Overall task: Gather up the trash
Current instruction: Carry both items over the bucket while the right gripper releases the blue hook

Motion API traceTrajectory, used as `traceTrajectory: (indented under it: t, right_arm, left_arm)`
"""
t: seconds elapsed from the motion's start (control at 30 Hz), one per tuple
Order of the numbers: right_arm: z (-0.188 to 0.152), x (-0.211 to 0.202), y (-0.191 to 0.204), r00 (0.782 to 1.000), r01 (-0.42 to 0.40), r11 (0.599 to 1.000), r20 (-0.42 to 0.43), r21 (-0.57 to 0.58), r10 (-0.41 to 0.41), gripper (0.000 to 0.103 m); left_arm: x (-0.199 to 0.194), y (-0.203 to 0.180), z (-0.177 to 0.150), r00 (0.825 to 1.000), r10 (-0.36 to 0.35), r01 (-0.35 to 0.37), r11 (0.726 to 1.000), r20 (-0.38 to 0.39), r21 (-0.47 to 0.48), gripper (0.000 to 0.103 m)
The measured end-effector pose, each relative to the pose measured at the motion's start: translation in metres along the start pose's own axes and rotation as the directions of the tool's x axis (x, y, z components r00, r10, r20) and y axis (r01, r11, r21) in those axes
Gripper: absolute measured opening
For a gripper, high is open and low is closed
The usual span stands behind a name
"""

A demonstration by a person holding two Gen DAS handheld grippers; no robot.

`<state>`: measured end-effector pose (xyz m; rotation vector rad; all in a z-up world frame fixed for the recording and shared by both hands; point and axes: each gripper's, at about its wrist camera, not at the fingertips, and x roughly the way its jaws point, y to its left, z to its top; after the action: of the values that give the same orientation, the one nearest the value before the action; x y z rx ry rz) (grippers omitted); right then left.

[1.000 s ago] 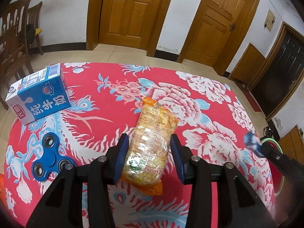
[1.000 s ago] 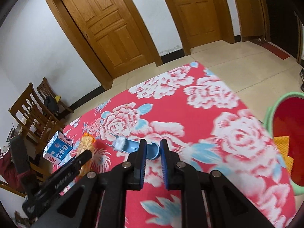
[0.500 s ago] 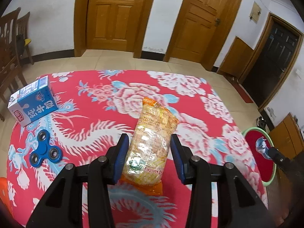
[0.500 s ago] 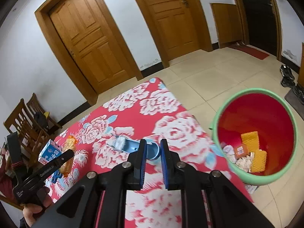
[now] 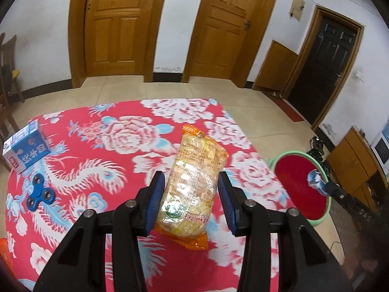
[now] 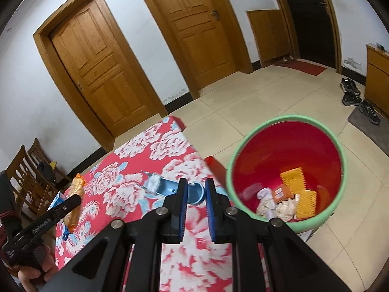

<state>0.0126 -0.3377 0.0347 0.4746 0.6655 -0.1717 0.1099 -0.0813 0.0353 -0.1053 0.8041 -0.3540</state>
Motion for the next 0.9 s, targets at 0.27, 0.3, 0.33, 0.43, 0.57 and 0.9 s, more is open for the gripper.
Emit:
traceTrajectory:
  t: [0.27, 0.3, 0.33, 0.43, 0.57, 0.9]
  right_arm:
    - [0.004, -0.009, -0.032, 0.999, 0.029, 0.999, 0.017, 0.042, -0.03, 0.016]
    - [0.005, -0.009, -0.036, 0.999, 0.036, 0.998, 0.018, 0.047, -0.037, 0.016]
    - [0.005, -0.009, -0.041, 0.999, 0.045, 0.998, 0.019, 0.052, -0.046, 0.016]
    - [0.005, -0.007, -0.055, 0.998, 0.06, 0.995, 0.017, 0.076, -0.061, 0.016]
    - [0.003, -0.003, -0.071, 0.997, 0.08, 0.992, 0.012, 0.1, -0.081, 0.016]
    - [0.004, 0.015, -0.113, 0.989, 0.148, 0.979, -0.018, 0.142, -0.147, 0.017]
  left_arm:
    - [-0.003, -0.039, 0.0, 0.998, -0.056, 0.056, 0.997, -0.005, 0.06, 0.045]
    - [-0.002, -0.044, -0.001, 0.998, -0.065, 0.065, 0.996, -0.007, 0.066, 0.045]
    - [-0.001, -0.048, -0.001, 0.997, -0.076, 0.076, 0.995, -0.007, 0.071, 0.045]
    - [0.003, -0.061, -0.004, 0.995, -0.1, 0.1, 0.991, -0.008, 0.088, 0.045]
    - [0.014, -0.08, -0.007, 0.992, -0.123, 0.125, 0.984, -0.025, 0.123, 0.045]
    - [0.051, -0.128, -0.017, 0.983, -0.16, 0.174, 0.964, -0.085, 0.199, 0.045]
